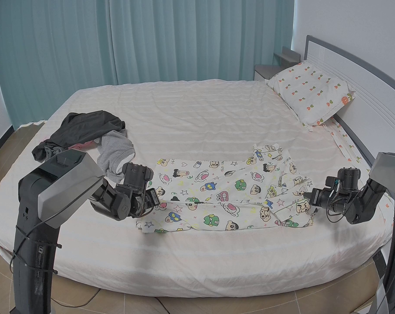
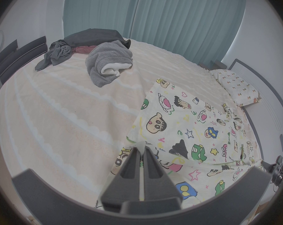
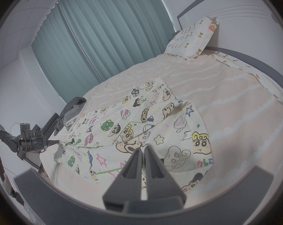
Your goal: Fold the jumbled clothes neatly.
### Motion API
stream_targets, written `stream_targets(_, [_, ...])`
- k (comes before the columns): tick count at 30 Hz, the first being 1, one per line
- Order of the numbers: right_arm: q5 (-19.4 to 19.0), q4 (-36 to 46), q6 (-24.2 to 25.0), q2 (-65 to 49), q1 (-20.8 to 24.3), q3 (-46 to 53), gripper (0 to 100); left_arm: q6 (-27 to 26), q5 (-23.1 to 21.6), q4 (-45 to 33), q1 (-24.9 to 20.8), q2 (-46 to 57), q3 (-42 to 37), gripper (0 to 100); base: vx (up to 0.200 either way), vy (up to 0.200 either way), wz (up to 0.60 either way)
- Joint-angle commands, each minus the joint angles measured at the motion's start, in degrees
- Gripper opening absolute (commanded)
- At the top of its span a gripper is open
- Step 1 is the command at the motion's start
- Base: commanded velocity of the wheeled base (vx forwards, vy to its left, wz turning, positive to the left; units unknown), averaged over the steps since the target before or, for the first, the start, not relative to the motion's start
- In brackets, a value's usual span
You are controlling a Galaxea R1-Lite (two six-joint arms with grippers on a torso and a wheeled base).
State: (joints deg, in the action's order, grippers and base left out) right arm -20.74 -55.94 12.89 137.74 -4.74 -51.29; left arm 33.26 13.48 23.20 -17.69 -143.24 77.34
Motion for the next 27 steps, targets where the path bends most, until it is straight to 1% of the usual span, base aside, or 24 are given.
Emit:
stream_targets(1, [0.1,1.5,0.1,2.3,-0.1,-3.5,0,0.1,0.0,-2.4,0.0,-3.3,4.4,0,0.000,0.000,0.00])
stream_targets(3, [0.3,1.8,0.1,2.5,-0.2,-4.2,0,0.6,0.0,-4.5,-0.1,-3.9,6.2,0,0.000,0.000,0.00])
stream_targets(4, [0.4,2.2,0.0,2.9,-0.2,-4.3,0,1.9,0.0,-5.7,-0.1,-4.4,8.0,0,0.000,0.000,0.00])
stream_targets(8, [0.7,2.2,0.1,3.4,-0.2,-5.6,0,3.3,0.0,-7.0,-0.2,-5.2,10.3,0,0.000,0.000,0.00])
stream_targets(13, [1.3,5.1,0.1,3.8,-0.2,-7.8,0,3.4,0.1,-9.0,-0.1,-6.1,13.3,0,0.000,0.000,0.00])
stream_targets(19, [1.7,6.1,0.0,4.2,-0.2,-9.2,0,3.4,0.1,-9.5,-0.2,-6.4,13.9,0,0.000,0.000,0.00])
stream_targets(23, [1.9,8.6,0.0,5.0,-0.2,-10.9,0,3.4,0.1,-12.5,0.0,-7.8,16.3,0,0.000,0.000,0.00])
stream_targets(27, [1.9,10.9,0.0,5.1,-0.3,-12.4,0,3.4,0.2,-13.5,0.1,-8.5,17.9,0,0.000,0.000,0.00])
